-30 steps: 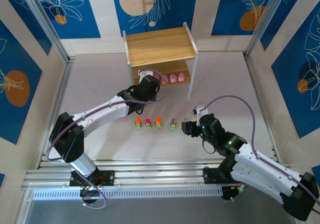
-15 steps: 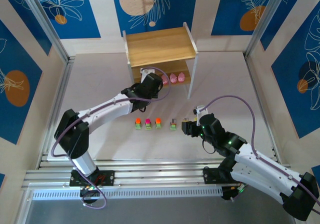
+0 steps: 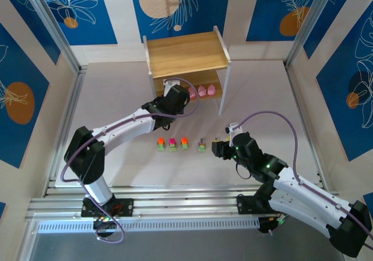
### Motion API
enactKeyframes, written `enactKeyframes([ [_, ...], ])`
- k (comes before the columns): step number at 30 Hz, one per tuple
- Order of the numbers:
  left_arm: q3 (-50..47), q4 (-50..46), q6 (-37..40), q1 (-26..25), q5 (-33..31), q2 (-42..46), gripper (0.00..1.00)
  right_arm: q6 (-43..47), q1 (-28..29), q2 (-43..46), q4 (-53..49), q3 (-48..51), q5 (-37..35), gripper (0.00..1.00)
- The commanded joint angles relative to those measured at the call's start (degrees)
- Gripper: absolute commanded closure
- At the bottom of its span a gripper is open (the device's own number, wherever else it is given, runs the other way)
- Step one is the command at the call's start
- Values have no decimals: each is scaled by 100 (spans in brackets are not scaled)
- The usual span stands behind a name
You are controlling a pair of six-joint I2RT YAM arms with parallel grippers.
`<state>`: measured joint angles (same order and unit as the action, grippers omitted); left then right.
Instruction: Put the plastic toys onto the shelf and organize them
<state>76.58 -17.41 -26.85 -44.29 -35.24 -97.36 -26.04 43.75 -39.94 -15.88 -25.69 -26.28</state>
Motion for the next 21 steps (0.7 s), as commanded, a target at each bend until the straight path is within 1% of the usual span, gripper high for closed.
enactKeyframes([
  [1, 182, 12, 18, 74, -123, -110, 71, 19, -27, 30, 59, -4, 95, 35],
  [6, 194, -8, 4, 85, -115, -139, 71, 20, -33, 30, 59, -6, 96, 35],
  [14, 253, -40, 4, 84, -92, -190, 66, 20, -42, 30, 54, -6, 98, 35],
  [21, 244, -43, -12, 87, -89, -134, 56, 20, -50, 26, 58, -1, 104, 35],
])
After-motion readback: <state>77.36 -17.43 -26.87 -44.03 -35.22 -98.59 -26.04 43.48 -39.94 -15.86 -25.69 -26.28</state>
